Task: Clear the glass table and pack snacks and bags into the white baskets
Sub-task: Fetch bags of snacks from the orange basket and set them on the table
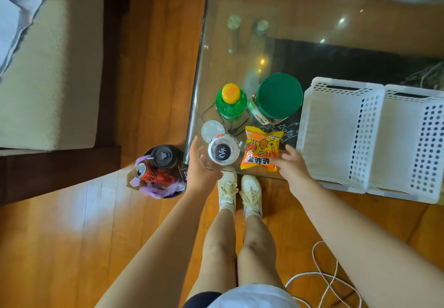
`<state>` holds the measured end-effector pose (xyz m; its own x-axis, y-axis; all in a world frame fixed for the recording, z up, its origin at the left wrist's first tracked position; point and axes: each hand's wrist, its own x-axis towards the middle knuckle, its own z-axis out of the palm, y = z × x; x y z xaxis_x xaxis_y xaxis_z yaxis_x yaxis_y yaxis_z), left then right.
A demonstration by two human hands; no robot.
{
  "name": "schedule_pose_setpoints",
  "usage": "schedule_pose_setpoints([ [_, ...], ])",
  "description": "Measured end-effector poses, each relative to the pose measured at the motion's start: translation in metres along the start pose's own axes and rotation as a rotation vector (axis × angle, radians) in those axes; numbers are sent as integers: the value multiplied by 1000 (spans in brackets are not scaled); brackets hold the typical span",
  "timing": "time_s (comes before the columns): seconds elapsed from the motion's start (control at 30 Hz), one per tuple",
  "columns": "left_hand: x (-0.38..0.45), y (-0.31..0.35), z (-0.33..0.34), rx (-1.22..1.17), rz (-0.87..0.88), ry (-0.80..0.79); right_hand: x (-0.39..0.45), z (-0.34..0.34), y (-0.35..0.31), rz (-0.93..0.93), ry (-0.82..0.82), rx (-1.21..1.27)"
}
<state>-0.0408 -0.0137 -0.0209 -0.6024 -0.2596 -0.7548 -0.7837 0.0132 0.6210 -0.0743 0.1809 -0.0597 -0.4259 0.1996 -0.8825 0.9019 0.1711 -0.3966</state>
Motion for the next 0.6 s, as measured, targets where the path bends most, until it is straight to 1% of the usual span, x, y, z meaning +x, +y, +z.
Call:
schedule_pose_setpoints([
  [0.17,-41,6,-16,-29,-168,66,-55,-24,-16,6,-130,29],
  [0.23,-61,9,-22,-46,-223,85,-80,-36,-18,5,-194,2],
  [0.37,-108,14,-35,-100,-307,83,-124,-55,-20,-16,-219,-107],
  [0.47,-149,17,-46,-204,-309,108,-157,-66,-21,-19,-220,-202],
  [0.6,-199,0,-65,-345,-271,228,-188,-68,-23,-50,-240,-354],
])
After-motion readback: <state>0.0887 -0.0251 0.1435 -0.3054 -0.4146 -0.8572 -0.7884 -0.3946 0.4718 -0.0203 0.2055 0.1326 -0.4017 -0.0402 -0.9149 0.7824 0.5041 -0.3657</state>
